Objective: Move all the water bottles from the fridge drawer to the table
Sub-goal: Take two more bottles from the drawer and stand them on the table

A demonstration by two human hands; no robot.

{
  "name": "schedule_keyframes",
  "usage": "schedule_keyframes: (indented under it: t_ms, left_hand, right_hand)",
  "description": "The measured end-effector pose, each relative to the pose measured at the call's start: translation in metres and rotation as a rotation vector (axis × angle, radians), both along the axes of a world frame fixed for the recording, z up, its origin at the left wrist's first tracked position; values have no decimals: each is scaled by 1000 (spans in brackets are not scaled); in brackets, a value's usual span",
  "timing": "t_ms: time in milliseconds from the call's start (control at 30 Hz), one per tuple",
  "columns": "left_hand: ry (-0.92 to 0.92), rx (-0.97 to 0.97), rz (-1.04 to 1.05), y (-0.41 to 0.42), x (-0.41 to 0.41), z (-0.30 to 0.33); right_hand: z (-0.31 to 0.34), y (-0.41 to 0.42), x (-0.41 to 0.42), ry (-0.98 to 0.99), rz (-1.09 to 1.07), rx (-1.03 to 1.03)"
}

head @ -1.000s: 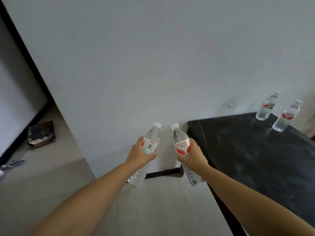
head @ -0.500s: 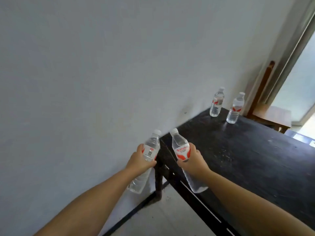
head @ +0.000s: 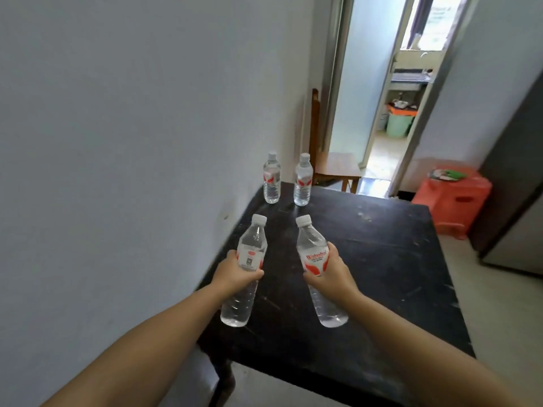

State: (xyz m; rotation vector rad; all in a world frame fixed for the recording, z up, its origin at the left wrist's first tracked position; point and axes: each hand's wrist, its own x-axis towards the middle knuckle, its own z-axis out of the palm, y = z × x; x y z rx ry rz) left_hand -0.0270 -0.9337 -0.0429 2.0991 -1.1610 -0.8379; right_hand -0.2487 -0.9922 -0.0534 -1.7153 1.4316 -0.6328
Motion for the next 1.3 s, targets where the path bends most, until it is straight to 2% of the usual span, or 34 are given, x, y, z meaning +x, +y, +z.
schedule_keyframes:
  t_ms: [167,467,633,833,1000,1300]
  left_hand:
    - [85,8,-120,-69,-43,-15]
    - [132,-60,-290,-256,-99,-26]
    - [167,-122,-291,-347,-124,-37]
    - [199,-156,-232,-439,-142,-64]
    - [219,-167,-211,-469,-144,-86]
    - [212,-179,-273,-470,-149,-104]
  right_hand:
    - [-14,-43,-44,22,-184,38]
    - [-24,-194,-99,1,-361,16]
    - [-30,-288,-108,36,-386,6]
    - [-52,-384,-104,-60,-424,-44]
    - [-75,-415,-99,-142,-472,-71]
    - [-93,-407,-104,-176,-530,-53]
